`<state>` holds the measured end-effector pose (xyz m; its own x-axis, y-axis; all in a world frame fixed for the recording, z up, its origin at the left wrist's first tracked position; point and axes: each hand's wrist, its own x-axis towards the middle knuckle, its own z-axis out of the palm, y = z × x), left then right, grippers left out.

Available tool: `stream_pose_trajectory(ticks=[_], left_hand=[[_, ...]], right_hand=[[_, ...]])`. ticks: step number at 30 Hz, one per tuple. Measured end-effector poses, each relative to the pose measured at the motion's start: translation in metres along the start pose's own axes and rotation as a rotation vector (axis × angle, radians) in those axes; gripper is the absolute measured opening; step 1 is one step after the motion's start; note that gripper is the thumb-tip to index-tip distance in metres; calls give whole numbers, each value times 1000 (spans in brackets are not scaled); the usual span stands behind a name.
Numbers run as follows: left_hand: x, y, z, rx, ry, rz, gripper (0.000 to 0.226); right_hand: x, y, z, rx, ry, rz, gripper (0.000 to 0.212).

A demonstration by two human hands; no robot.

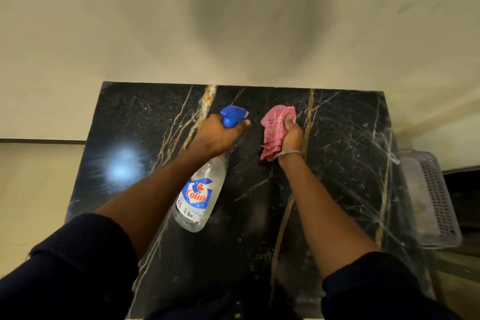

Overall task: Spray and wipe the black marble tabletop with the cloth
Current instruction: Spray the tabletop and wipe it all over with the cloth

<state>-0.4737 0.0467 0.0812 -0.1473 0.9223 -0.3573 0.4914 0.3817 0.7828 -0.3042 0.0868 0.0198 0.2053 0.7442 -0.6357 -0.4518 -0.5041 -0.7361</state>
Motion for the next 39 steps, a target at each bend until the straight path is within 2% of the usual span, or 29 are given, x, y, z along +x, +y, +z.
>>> stream_pose_trajectory(ticks=[2,3,5,6,7,9,12,14,18,22,26,29,33,35,39], left_hand=[[6,5,12,-1,4,-10,27],[8,7,16,-15,4,-23,26],[14,11,23,-26,15,-39,23],[17,12,26,-21,19,-50,21],[21,13,29,-12,21,-63,19],[28,13,35,9,27,-91,19],[42,9,38,25,56,-138,19],[48,7,39,18,52,-149,20],[61,3,39,51,69,-148,26],[73,14,47,85,14,-146,22],[77,22,56,28,-35,-103,20],[79,25,62,19,-50,-102,21],[81,27,65,14,-70,-67,24],[83,27,64,7,-67,-66,25],[84,28,61,17,-36,-74,27]], right_hand=[[15,-7,-2,-294,150,-277,38],[24,-8,-4,-465,164,-449,40],[44,-9,-9,-907,88,-768,42],[57,-7,-12,-1157,12,-854,47],[67,-6,-13,-1379,-61,-877,56],[85,-1,-14,-1674,-166,-799,69],[96,10,-6,-1902,-215,-761,78],[99,16,7,-1912,-206,-825,76],[102,17,28,-1920,-310,-935,64],[123,2,-1,-1875,-318,-952,60],[162,-45,-73,-1807,-100,-874,58],[179,-81,-123,-1757,114,-732,59],[177,-78,-118,-1720,273,-603,59],[169,-63,-93,-1731,239,-608,60],[138,-19,-24,-1810,-41,-719,61]])
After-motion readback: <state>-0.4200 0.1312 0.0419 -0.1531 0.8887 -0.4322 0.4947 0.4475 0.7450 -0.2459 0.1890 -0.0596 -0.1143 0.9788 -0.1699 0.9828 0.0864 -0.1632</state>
